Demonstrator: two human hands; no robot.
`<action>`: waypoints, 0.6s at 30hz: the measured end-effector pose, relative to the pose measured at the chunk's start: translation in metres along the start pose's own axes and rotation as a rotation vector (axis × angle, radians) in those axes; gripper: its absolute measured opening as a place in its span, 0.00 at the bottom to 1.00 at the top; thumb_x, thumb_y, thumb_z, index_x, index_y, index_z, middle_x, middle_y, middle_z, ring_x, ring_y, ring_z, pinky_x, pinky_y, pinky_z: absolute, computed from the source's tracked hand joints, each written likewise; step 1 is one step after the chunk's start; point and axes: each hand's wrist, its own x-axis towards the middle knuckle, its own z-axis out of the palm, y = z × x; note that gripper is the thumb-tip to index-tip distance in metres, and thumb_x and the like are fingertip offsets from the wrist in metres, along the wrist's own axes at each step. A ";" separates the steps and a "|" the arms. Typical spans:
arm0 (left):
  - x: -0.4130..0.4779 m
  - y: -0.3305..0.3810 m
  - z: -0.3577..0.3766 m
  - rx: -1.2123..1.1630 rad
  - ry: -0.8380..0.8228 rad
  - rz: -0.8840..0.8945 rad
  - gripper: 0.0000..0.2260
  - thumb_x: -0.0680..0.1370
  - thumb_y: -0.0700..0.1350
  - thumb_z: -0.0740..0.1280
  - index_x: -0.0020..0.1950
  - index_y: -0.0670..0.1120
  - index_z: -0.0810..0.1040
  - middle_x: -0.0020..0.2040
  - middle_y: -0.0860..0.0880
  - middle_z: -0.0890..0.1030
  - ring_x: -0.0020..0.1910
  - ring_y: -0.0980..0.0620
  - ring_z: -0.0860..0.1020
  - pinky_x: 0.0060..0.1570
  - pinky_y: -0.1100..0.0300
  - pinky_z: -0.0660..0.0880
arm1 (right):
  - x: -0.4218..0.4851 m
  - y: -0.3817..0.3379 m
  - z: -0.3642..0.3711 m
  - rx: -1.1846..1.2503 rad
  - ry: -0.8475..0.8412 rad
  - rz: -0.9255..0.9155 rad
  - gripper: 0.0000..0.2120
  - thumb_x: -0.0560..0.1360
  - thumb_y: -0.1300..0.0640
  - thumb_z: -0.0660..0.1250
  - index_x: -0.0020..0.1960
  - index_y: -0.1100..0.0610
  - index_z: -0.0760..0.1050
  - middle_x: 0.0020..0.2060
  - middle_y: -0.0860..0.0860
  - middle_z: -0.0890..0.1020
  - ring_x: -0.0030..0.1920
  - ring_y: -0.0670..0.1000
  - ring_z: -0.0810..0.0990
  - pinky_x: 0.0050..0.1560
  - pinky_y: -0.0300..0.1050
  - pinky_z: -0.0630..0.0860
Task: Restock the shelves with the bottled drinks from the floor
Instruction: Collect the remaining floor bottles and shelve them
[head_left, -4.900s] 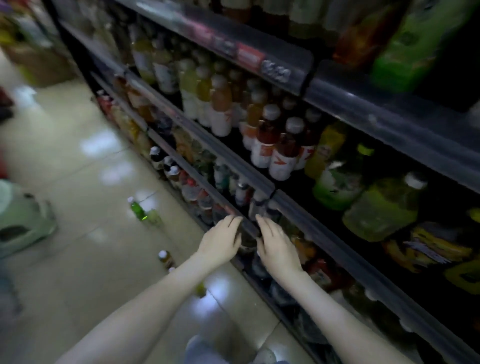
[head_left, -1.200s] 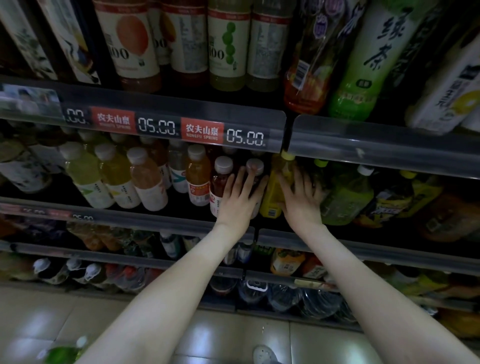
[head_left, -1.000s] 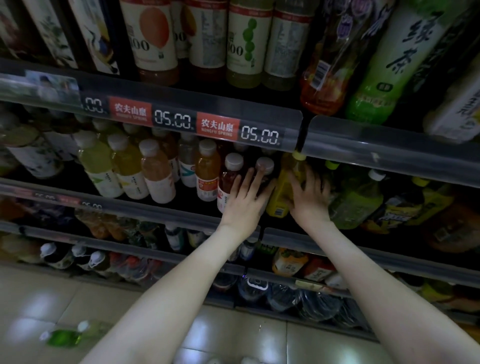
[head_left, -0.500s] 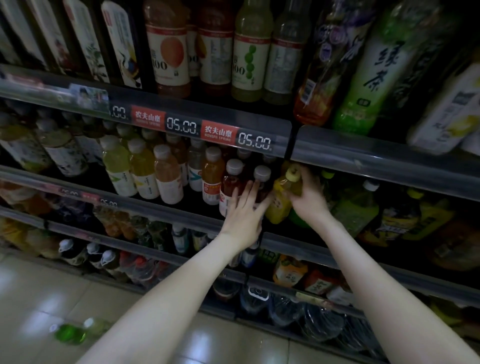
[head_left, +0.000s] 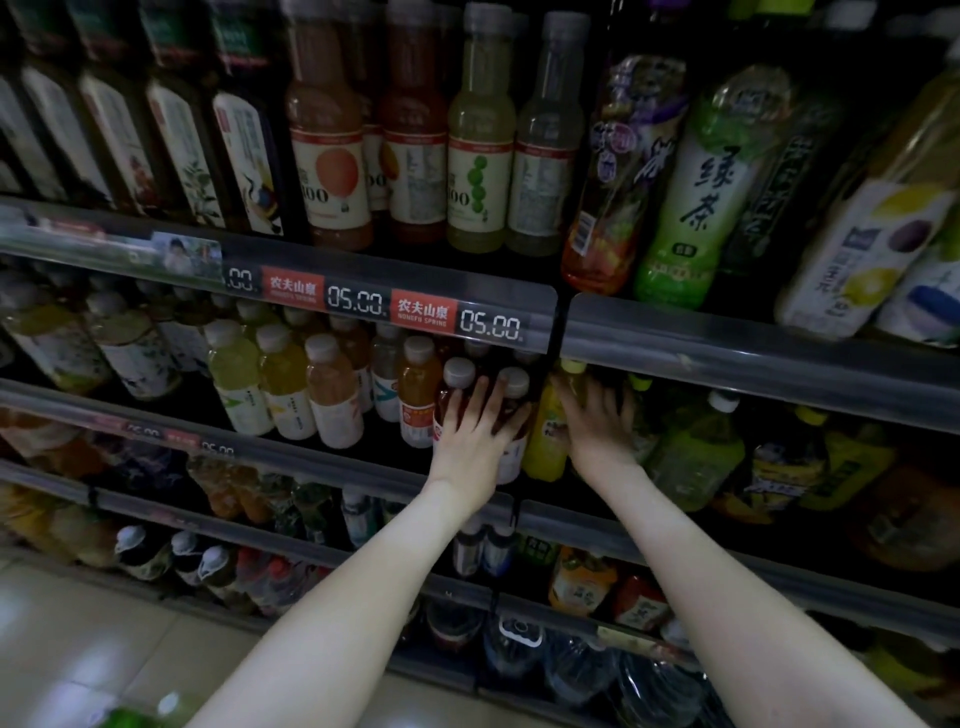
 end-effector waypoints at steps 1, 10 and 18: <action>-0.001 0.000 0.000 -0.006 -0.013 -0.008 0.46 0.56 0.46 0.78 0.73 0.52 0.68 0.73 0.35 0.59 0.71 0.36 0.60 0.70 0.41 0.48 | 0.001 0.000 0.000 -0.024 0.009 -0.010 0.34 0.80 0.54 0.59 0.77 0.42 0.42 0.73 0.56 0.56 0.72 0.60 0.54 0.74 0.58 0.43; 0.000 0.009 -0.003 -0.237 -0.086 -0.078 0.38 0.75 0.41 0.64 0.79 0.56 0.46 0.77 0.37 0.54 0.77 0.41 0.47 0.72 0.46 0.35 | -0.002 0.011 -0.001 0.078 -0.055 -0.021 0.29 0.82 0.58 0.54 0.77 0.39 0.47 0.77 0.56 0.50 0.75 0.64 0.45 0.74 0.60 0.46; 0.003 0.029 0.009 -0.269 -0.003 -0.165 0.42 0.67 0.40 0.73 0.78 0.51 0.58 0.72 0.32 0.63 0.74 0.35 0.60 0.71 0.40 0.52 | -0.014 0.002 0.012 -0.024 0.120 -0.034 0.41 0.76 0.57 0.66 0.79 0.45 0.44 0.76 0.61 0.53 0.75 0.63 0.48 0.73 0.63 0.46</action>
